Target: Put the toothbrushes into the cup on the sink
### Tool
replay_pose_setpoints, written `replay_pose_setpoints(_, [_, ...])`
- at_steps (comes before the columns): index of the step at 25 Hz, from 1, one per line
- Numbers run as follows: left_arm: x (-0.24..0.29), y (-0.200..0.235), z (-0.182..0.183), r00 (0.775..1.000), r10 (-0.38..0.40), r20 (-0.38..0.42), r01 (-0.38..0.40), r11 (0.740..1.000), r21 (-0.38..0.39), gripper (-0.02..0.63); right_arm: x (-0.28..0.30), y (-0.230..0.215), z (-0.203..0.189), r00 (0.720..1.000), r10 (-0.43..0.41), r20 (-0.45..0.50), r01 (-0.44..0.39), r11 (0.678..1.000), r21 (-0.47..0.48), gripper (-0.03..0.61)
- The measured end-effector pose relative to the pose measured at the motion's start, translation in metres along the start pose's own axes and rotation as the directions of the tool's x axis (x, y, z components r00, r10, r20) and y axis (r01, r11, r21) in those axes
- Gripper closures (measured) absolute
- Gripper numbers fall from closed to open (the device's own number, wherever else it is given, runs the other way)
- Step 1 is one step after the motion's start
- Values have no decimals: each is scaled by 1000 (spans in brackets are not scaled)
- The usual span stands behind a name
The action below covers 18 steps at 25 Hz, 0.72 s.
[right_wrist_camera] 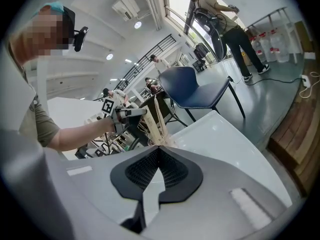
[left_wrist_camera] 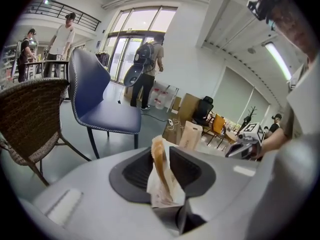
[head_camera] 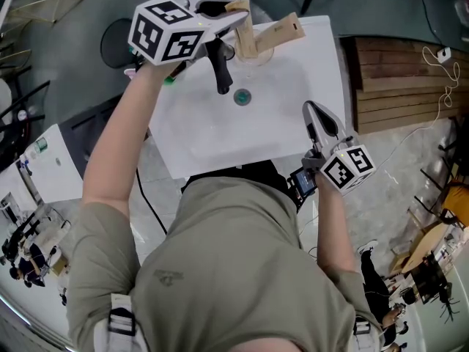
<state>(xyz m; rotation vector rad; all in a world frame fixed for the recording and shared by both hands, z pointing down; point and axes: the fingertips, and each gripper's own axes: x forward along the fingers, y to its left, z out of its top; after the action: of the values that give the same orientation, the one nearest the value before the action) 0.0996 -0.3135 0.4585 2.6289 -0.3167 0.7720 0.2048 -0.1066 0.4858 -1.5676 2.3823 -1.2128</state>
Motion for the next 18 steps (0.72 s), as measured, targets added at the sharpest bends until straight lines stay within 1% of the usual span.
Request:
replay_pose_setpoints(4, [0,3,-4,1000,0,-5,0,1000,-17,531,-1,0,-1,1000,-1,1,1,1000,4,568])
replay_pose_setpoints(9, [-3,3,-4,1000,12,-5,-12,1000,-18,531,-5,-1,0,1000,-5,8,5,1000,8,568])
replay_pose_setpoints(18, [-17,7,-2,999,49,-5,-49,999,-24,531,-5,4,0,1000,4,16,-4,1000,-2,568])
